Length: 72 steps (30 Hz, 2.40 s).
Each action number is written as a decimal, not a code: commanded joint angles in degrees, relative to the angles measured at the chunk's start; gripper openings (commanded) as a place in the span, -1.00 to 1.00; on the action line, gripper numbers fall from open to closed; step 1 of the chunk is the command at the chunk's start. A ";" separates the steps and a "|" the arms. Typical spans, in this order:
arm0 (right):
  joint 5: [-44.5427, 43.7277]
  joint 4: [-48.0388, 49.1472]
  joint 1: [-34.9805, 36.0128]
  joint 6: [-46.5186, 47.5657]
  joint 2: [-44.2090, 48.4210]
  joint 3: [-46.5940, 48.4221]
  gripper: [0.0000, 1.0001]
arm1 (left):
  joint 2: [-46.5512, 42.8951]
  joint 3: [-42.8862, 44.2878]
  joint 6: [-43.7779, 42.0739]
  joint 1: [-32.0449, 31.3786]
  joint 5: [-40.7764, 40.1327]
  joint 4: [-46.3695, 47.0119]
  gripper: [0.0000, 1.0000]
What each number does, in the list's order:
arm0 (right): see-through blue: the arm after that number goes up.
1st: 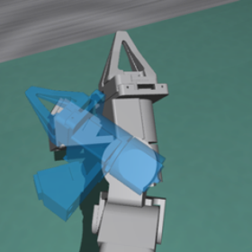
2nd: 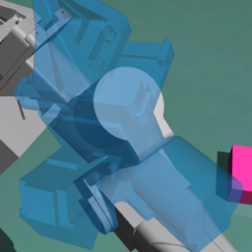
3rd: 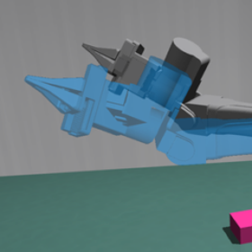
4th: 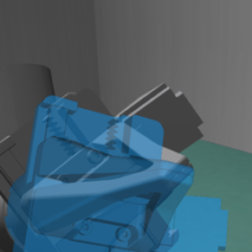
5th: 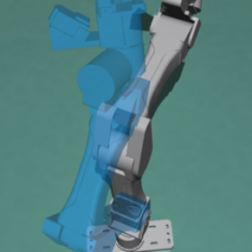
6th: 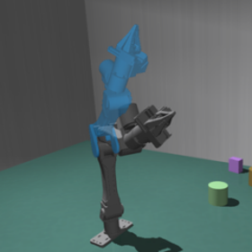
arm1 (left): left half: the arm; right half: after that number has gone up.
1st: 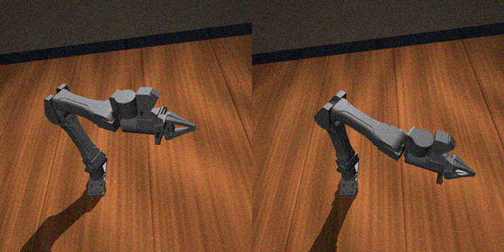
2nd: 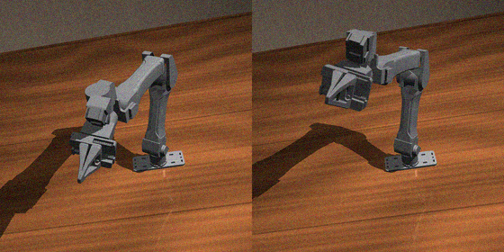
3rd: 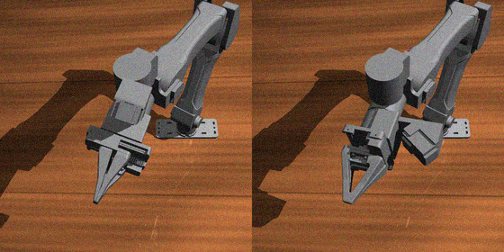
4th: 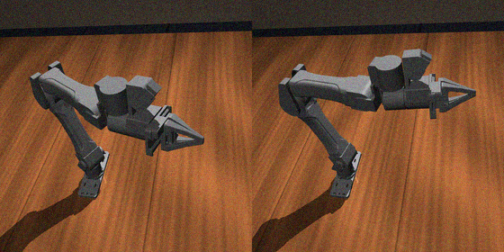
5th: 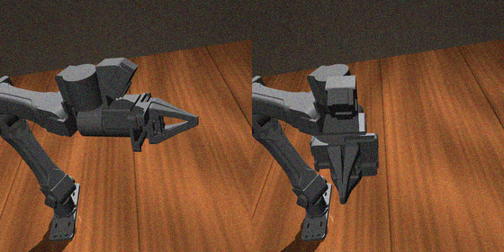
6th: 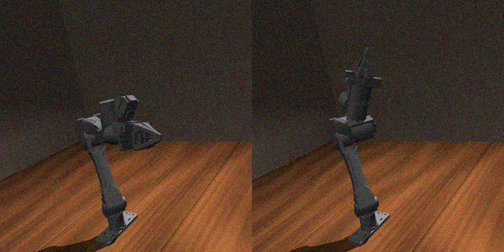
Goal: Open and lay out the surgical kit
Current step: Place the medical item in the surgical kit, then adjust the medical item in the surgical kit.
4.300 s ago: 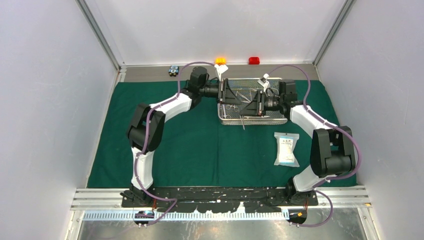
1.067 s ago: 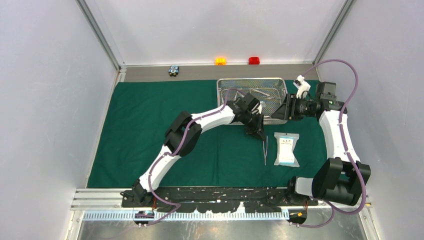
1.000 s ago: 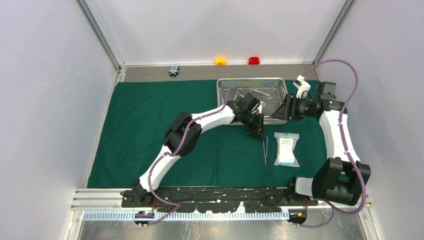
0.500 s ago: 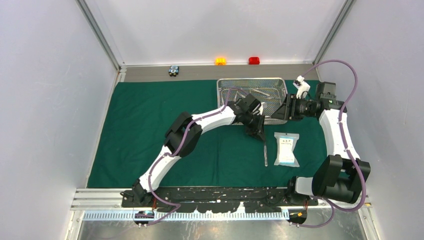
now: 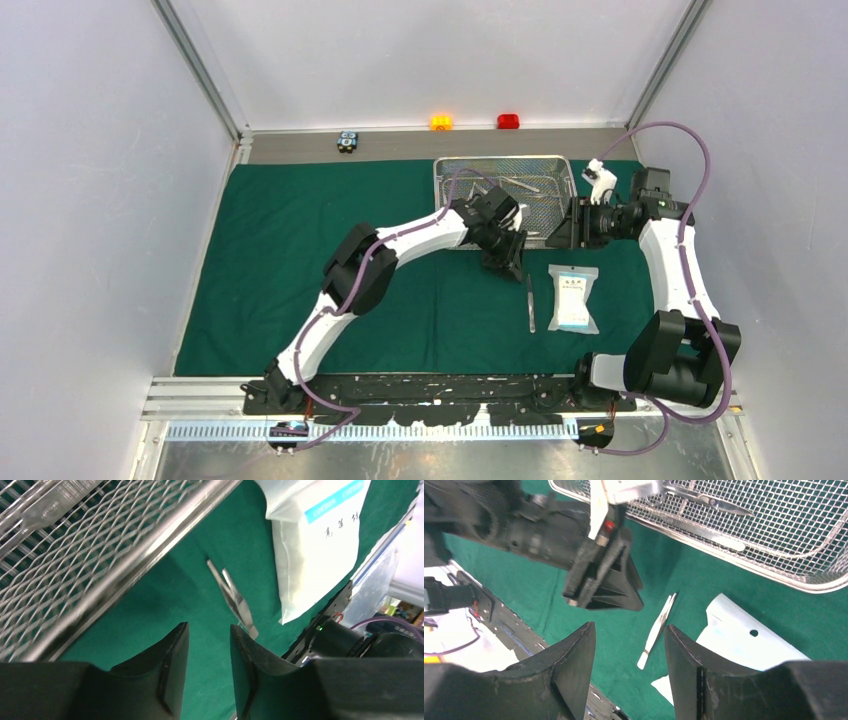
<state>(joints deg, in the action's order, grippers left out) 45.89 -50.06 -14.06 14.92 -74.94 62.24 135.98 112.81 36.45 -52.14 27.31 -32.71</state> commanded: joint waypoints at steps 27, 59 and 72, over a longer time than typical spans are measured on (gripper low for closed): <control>-24.61 11.37 20.85 11.94 -14.54 -8.80 0.07 | -34.21 -28.27 -34.14 7.12 -7.28 5.21 -0.05; -11.34 5.00 22.19 4.33 -17.15 -2.14 -0.99 | -32.35 -26.70 -33.97 8.80 -7.36 4.98 -0.05; 7.50 8.69 21.44 -4.72 -23.58 -4.31 -0.99 | -32.54 -27.23 -33.41 10.81 -5.35 5.47 -0.05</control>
<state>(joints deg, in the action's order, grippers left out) 47.79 -44.31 7.75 14.13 -98.32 58.98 104.81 84.40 2.92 -42.17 20.23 -29.36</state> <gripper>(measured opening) 0.059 0.472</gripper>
